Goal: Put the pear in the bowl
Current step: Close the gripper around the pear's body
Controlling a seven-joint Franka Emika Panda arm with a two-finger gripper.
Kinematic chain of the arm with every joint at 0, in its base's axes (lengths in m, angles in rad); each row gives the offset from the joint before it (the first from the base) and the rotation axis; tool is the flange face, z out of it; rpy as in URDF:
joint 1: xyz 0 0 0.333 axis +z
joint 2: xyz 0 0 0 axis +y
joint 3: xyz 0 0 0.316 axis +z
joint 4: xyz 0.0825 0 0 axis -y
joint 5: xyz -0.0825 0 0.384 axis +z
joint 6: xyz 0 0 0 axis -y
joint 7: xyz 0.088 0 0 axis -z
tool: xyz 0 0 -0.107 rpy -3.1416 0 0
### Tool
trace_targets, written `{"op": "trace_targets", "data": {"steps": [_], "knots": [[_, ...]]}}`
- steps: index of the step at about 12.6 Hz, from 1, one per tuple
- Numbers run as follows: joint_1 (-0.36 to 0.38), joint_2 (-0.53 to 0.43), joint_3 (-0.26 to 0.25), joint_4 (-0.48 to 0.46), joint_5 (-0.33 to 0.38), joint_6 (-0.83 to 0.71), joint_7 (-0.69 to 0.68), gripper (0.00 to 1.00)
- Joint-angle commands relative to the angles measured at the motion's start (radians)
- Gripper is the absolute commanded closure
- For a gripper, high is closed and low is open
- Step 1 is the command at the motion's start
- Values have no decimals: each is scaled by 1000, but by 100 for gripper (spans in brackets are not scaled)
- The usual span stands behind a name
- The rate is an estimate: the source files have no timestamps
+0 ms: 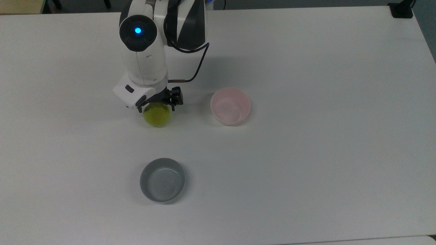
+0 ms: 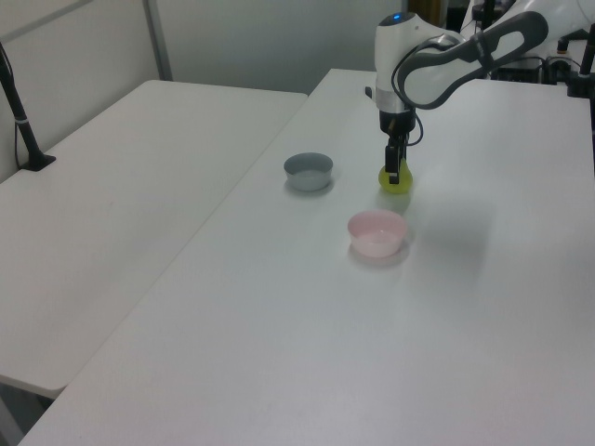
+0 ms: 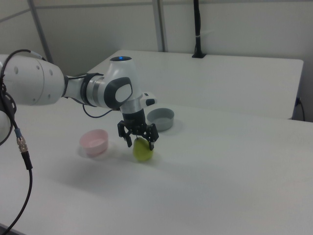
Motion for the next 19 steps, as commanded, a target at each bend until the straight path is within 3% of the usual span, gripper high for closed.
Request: {"op": "trace_targets", "data": {"steps": [1, 5, 7, 10, 17, 19], "knots": [[5, 4, -5, -20, -27, 40, 30, 0], [9, 11, -5, -20, -47, 40, 32, 14], [11, 13, -5, -21, -50, 40, 30, 30], [14, 5, -5, -18, -51, 30, 32, 45], [19, -67, 1, -1, -50, -55, 50, 51], [20, -85, 5, 46, -45, -132, 53, 51]]}}
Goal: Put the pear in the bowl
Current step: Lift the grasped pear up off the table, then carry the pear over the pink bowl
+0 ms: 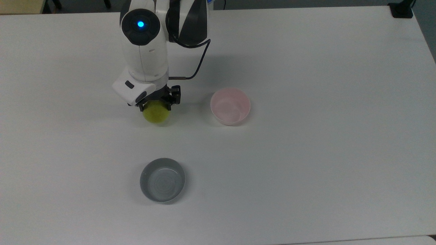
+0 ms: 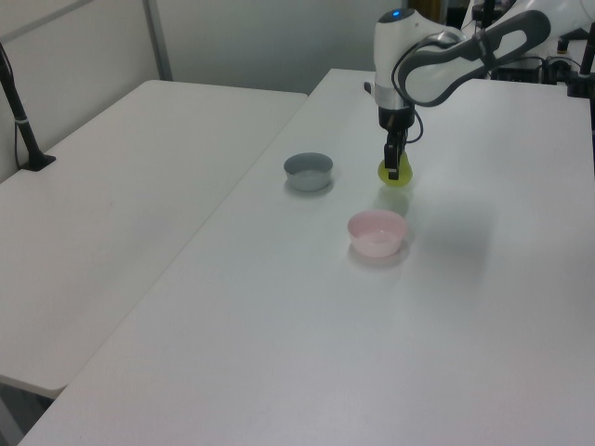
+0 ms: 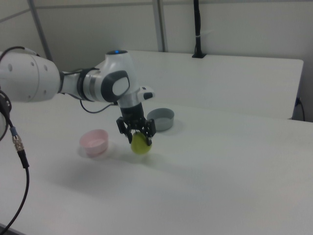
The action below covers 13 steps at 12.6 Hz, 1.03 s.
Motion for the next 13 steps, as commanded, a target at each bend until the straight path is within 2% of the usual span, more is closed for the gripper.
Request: {"op": "trace_targets", "data": {"steps": [1, 5, 9, 11, 13], "knots": [[16, -69, 0, 51, -14, -132, 31, 51], [31, -139, 8, 68, -7, -184, 33, 51], [22, -150, 5, 180, 12, -307, 25, 50], [31, -149, 8, 172, 12, -307, 31, 50], [74, -150, 10, 155, 12, -307, 54, 50]]}}
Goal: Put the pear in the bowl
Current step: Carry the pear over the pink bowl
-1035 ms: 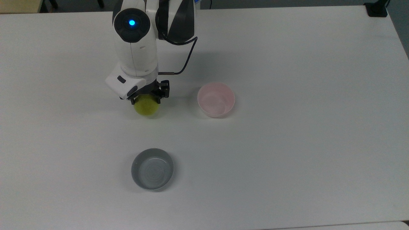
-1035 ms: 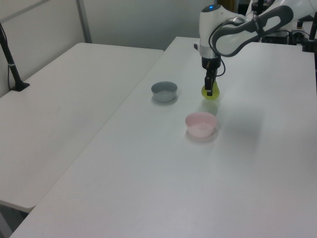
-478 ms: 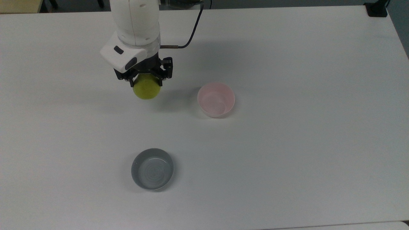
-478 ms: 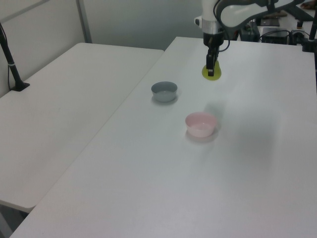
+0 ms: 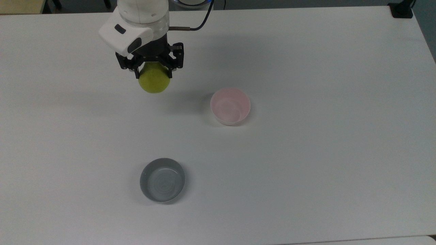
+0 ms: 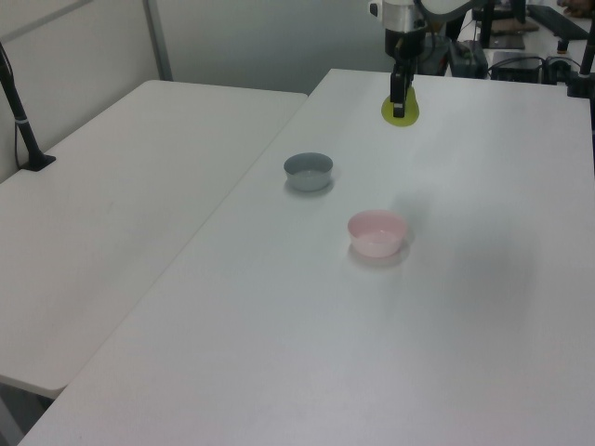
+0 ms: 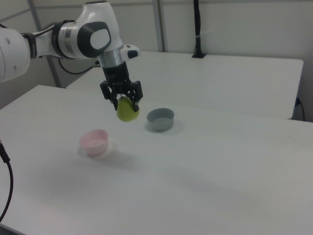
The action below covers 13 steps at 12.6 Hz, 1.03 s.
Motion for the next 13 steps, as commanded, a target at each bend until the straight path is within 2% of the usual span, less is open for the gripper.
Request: {"op": "trace_targets", "data": {"steps": [1, 3, 7, 10, 13], "knots": [[76, -8, 1, -16, 7, -25, 83, 50], [148, -6, 1, -25, 7, -22, 136, 50], [243, -6, 9, -44, 7, -22, 226, 50], [251, 4, 39, -53, 7, -13, 248, 50], [251, 29, 44, -96, 7, 56, 246, 49]]}}
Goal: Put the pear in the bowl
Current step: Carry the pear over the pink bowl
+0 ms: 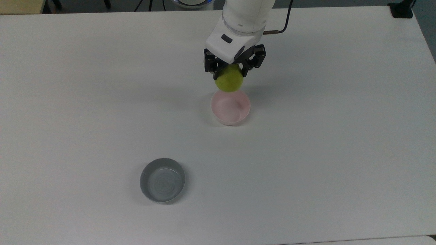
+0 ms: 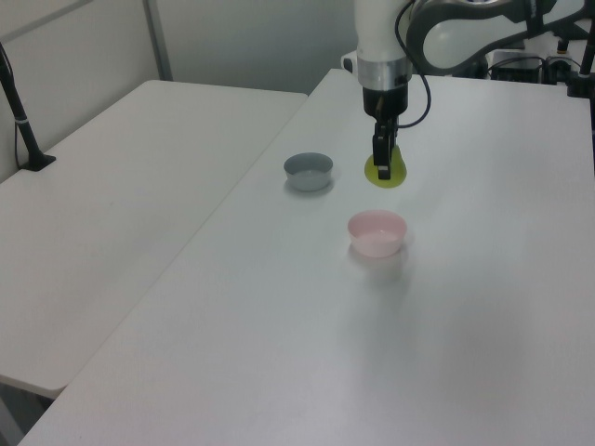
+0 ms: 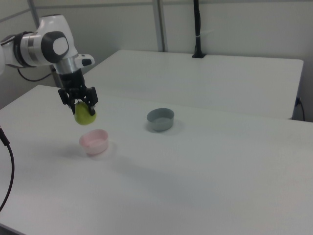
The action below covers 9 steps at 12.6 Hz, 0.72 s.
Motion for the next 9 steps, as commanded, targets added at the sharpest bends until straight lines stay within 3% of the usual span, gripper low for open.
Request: {"op": "trace_targets", "data": {"steps": [1, 9], "knots": [[0, 27, 4, -47, 6, 73, 15, 49], [0, 107, 3, -53, 6, 162, 13, 48]]}}
